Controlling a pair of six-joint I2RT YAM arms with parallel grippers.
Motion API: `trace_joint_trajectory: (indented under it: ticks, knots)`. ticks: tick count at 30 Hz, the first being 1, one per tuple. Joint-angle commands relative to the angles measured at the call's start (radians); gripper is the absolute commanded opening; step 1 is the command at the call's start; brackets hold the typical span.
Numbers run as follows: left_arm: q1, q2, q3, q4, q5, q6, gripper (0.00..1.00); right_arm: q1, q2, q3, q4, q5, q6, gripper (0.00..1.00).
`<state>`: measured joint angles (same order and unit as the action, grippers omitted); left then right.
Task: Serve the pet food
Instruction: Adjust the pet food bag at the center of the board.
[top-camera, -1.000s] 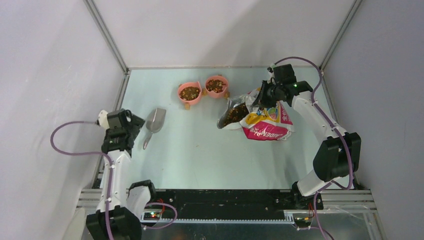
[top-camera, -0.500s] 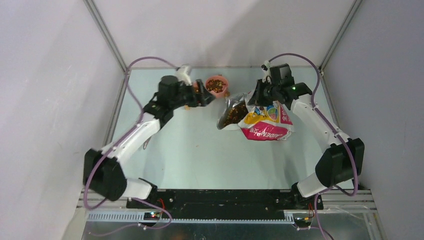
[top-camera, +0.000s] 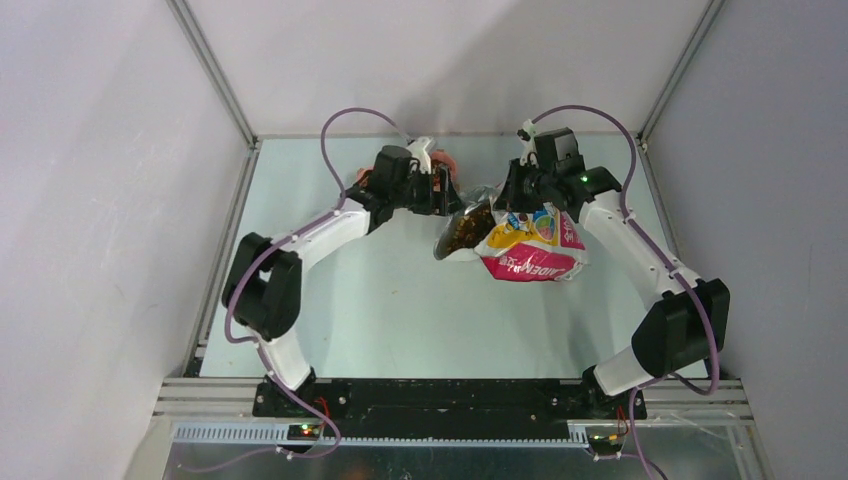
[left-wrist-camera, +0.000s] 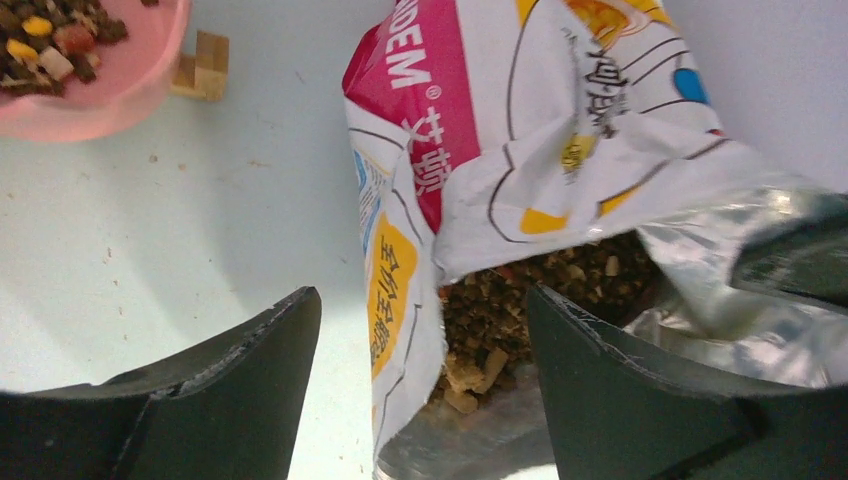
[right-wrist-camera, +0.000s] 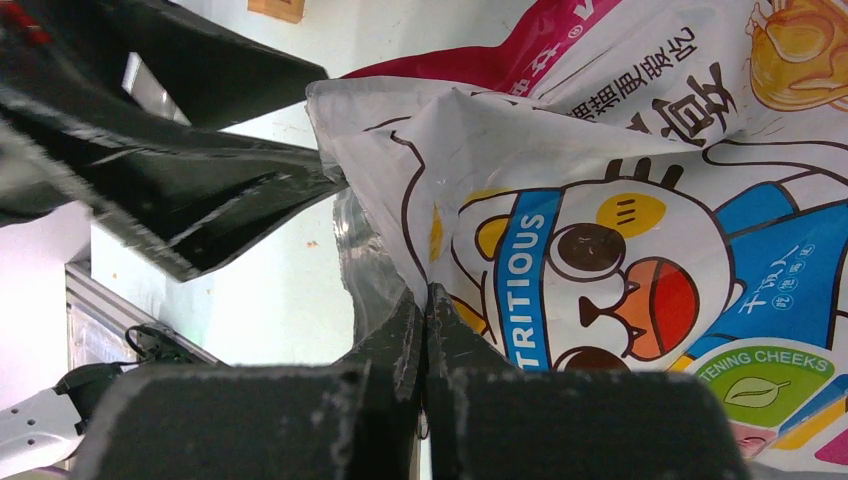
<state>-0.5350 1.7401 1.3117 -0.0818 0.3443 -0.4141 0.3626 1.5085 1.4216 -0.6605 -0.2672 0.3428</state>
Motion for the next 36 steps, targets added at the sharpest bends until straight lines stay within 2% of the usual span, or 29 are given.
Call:
trace_joint_trajectory:
  ticks: [1, 3, 7, 13, 14, 15, 16, 17, 18, 20, 22, 27, 36]
  knots:
    - [-0.009, 0.06, 0.049, 0.05, 0.008, 0.001, 0.79, -0.002, -0.054, 0.065, 0.114, 0.041, -0.003, 0.0]
    - [-0.009, 0.076, 0.057, 0.114, 0.025, -0.033, 0.73, -0.001, -0.049, 0.067, 0.111, 0.038, -0.002, 0.0]
    - [-0.009, 0.092, 0.066, 0.192, 0.032, -0.069, 0.5, -0.001, -0.04, 0.076, 0.091, 0.037, 0.008, 0.0]
    - [-0.006, 0.113, 0.049, 0.21, 0.072, -0.111, 0.04, 0.014, -0.046, 0.095, 0.038, 0.076, -0.012, 0.02]
    - [-0.005, 0.111, 0.049, 0.21, 0.075, -0.12, 0.02, 0.018, -0.055, 0.095, 0.031, 0.094, -0.029, 0.13]
    - [-0.001, 0.109, 0.055, 0.204, 0.087, -0.125, 0.01, 0.032, -0.063, 0.093, 0.02, 0.117, -0.04, 0.2]
    - [0.002, 0.104, 0.061, 0.196, 0.092, -0.138, 0.0, 0.04, -0.081, 0.092, 0.014, 0.135, -0.063, 0.39]
    - [0.007, 0.1, 0.075, 0.178, 0.1, -0.147, 0.0, 0.062, -0.102, 0.091, 0.004, 0.185, -0.076, 0.48]
    - [0.01, 0.087, 0.082, 0.17, 0.103, -0.169, 0.0, 0.09, -0.111, 0.092, -0.012, 0.213, -0.1, 0.62]
    - [0.018, 0.061, 0.093, 0.153, 0.109, -0.204, 0.0, 0.132, -0.133, 0.098, -0.045, 0.318, -0.119, 0.77]
    - [0.021, 0.029, 0.097, 0.146, 0.109, -0.231, 0.0, 0.172, -0.143, 0.104, -0.089, 0.41, -0.118, 0.83]
    - [0.021, -0.026, 0.106, 0.114, 0.109, -0.289, 0.0, 0.305, -0.139, 0.116, -0.181, 0.639, -0.074, 0.86]
    - [0.021, -0.008, 0.131, 0.088, 0.16, -0.285, 0.0, 0.51, 0.028, 0.193, -0.405, 0.861, 0.095, 0.8]
